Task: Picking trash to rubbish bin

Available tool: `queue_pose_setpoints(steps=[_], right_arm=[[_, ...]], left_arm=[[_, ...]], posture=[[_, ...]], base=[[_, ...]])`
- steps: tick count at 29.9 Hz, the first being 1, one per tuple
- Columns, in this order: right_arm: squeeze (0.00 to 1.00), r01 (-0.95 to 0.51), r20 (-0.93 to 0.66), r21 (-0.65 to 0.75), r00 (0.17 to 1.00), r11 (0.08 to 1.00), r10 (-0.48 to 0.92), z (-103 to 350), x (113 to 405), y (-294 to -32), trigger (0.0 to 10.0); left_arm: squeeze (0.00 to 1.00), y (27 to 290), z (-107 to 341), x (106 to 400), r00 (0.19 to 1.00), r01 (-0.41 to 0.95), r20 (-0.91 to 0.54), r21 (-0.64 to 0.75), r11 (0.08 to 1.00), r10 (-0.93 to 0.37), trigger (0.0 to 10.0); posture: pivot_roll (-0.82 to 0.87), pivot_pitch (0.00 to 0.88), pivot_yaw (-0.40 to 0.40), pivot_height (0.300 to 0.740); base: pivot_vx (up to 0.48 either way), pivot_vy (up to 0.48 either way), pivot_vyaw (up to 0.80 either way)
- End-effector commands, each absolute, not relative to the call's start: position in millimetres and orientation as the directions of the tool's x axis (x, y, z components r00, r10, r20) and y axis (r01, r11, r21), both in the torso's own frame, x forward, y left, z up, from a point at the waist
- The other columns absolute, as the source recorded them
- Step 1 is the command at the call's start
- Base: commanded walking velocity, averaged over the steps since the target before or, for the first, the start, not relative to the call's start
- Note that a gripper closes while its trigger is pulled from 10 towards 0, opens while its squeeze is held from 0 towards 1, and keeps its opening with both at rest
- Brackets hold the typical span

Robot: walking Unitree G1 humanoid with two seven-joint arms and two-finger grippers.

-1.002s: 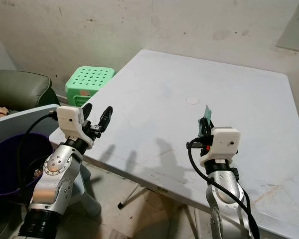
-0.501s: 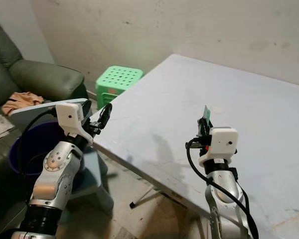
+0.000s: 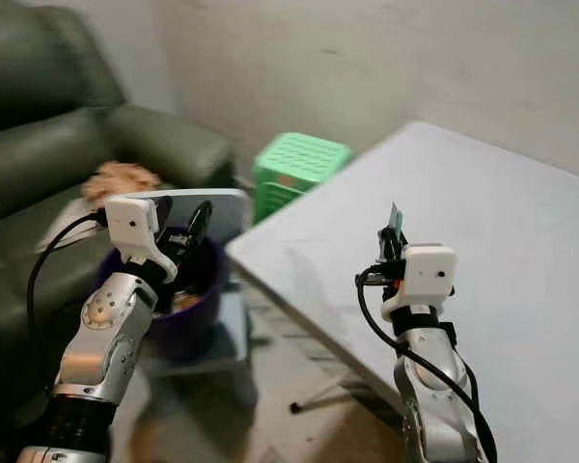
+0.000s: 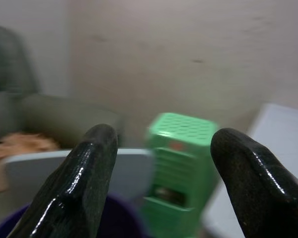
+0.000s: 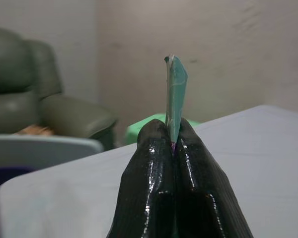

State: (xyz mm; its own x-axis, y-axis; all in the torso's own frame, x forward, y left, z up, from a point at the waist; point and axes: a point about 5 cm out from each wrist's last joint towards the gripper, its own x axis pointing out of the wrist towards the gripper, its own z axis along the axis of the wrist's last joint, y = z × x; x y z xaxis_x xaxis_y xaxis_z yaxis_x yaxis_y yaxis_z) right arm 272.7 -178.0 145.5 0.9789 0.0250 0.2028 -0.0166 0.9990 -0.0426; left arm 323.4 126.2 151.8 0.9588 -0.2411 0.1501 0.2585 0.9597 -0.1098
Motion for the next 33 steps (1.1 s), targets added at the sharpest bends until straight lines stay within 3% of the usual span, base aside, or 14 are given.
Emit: queue_pose_setpoints(steps=[1, 14, 18, 33], right_arm=[[0.0, -0.008, 0.191, -0.047, 0.981, 0.999, 0.017, 144.7, 272.8, -181.0, 10.0], [0.0, -0.024, 0.18, -0.041, 0.983, 0.999, 0.031, 143.0, 272.3, -179.0, 10.0], [0.0, -0.051, 0.171, -0.041, 0.984, 0.998, 0.057, 140.9, 272.2, -176.9, 10.0], [0.0, -0.05, 0.177, -0.015, 0.983, 0.999, 0.052, 141.7, 273.7, -180.1, 10.0]], left_arm=[[0.0, 122.5, 152.8, 324.0, 0.959, 0.257, 0.145, -0.1, 0.961, -0.242, 10.0], [0.0, 120.1, 153.0, 321.4, 0.956, 0.268, 0.145, -0.086, 0.96, -0.254, 10.0], [0.0, 111.3, 150.4, 314.9, 0.937, 0.325, 0.148, -0.03, 0.945, -0.318, 10.0], [0.0, 101.0, 148.2, 310.8, 0.915, 0.385, 0.151, -0.042, 0.922, -0.375, 10.0]], posture=[[-0.05, 0.036, 0.005, 0.74], [-0.04, 0.043, 0.004, 0.74], [-0.04, 0.045, 0.001, 0.74], [-0.04, 0.04, -0.003, 0.74]], base=[[0.0, 0.0, 0.8], [0.0, 0.0, 0.8], [0.0, 0.0, 0.7], [0.0, 0.0, 0.0]])
